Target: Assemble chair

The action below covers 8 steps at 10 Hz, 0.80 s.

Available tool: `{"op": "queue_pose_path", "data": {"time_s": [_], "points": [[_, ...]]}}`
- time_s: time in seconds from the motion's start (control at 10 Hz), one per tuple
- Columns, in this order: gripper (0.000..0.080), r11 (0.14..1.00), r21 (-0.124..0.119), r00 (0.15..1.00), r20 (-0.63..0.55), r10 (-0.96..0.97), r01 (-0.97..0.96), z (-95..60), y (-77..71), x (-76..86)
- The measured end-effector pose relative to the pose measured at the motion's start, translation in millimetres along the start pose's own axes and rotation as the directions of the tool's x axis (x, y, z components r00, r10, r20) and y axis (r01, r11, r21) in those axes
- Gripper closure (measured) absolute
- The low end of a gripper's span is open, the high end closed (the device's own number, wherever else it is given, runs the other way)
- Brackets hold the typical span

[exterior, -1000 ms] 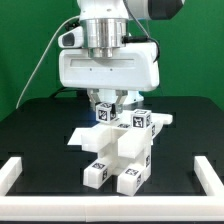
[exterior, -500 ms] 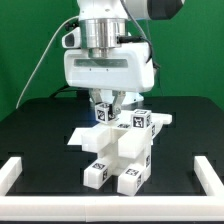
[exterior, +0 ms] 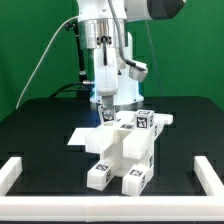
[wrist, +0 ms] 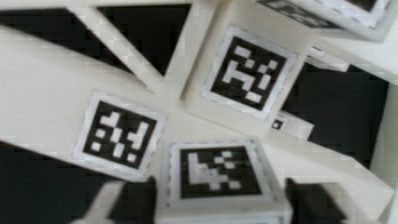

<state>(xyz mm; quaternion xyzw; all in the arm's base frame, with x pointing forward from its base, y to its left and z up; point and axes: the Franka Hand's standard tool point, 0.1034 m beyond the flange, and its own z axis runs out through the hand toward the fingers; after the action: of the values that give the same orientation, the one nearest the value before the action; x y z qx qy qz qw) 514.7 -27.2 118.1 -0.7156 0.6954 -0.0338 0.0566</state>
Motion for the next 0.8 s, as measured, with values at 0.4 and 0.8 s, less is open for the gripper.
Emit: {"op": "queue_pose_path", "data": {"time_s": [0.4,0.8], "points": [[0.0160,0.971,-0.002,0.971,0.002,-0.239,0.239,1.3,0.3,-5.2],[0.0151,0.615,0.005,0.615,0.007,-0.789,0.789,-1.6,1.2,0.7]]}}
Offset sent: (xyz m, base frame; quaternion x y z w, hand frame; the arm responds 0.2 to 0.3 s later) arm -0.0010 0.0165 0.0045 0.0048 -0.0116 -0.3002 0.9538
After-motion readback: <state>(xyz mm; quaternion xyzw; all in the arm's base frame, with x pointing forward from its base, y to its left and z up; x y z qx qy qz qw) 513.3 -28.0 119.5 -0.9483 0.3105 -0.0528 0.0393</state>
